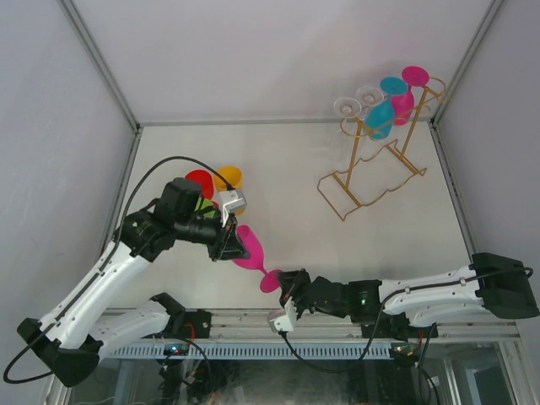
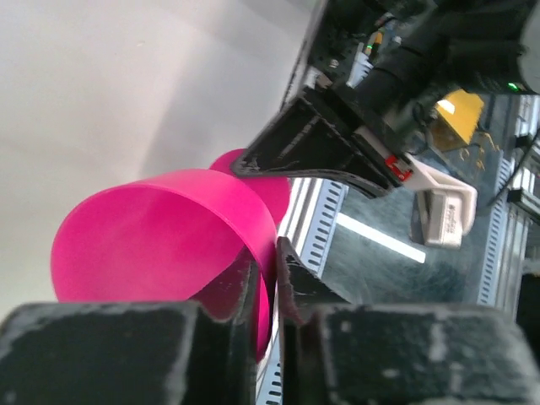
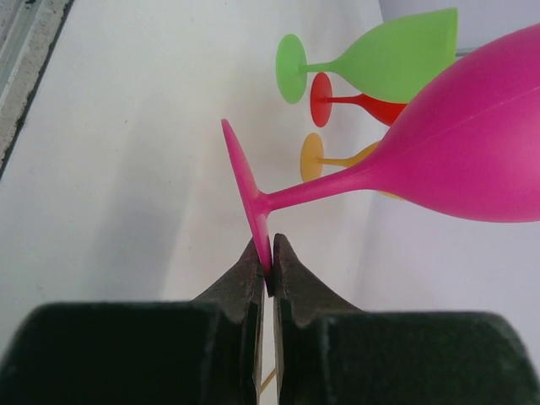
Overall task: Take the wine glass off the wine glass rack
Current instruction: Place the wine glass at the center of the board.
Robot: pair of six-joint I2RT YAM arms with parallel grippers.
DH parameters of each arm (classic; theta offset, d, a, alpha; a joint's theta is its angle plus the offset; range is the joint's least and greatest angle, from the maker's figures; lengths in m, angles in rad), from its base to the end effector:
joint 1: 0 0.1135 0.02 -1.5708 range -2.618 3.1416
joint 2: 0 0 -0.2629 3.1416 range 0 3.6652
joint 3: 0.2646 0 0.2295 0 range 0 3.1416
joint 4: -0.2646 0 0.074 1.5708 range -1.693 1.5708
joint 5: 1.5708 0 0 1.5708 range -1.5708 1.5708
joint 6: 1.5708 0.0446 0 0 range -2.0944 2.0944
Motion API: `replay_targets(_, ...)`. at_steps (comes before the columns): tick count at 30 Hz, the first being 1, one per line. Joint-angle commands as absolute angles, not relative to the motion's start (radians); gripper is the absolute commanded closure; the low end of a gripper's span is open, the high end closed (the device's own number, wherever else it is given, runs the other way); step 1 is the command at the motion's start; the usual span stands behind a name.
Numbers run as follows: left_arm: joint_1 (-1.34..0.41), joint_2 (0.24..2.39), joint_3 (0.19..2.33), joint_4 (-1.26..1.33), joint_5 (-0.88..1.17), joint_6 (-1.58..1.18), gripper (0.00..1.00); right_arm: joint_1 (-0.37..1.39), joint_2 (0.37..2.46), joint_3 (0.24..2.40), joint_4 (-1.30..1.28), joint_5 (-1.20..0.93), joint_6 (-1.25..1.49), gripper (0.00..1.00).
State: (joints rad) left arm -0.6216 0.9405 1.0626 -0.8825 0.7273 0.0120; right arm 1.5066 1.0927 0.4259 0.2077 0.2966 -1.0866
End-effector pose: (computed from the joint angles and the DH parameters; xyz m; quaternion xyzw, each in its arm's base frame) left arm 0.1090 -0.1146 0.3385 0.4008 0.7725 -0.4224 0.2533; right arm 0.0268 0.2135 0.2054 -0.7876 0.3025 -0.0140 0.5366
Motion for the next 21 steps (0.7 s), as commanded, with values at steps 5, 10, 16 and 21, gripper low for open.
replay_targets(5, -0.63, 0.905, 1.101, -0.895, 0.715, 0.019, 1.0, 1.488, 1.071, 0.442, 0.298, 0.348, -1.049, 1.0)
replay_targets(10, -0.63, 0.898, 1.118, -0.887, 0.642, 0.003, 1.0, 1.488, 1.054, 0.442, 0.285, 0.365, -1.023, 0.74)
replay_targets(16, -0.63, 0.903, 1.143, -0.876, 0.459, -0.043, 1.0, 1.498, 0.998, 0.439, 0.255, 0.375, -0.899, 0.47)
replay_targets(21, -0.63, 0.952, 1.153, -0.833, 0.274, -0.114, 1.0, 1.522, 0.942, 0.414, 0.324, 0.469, -0.729, 0.45)
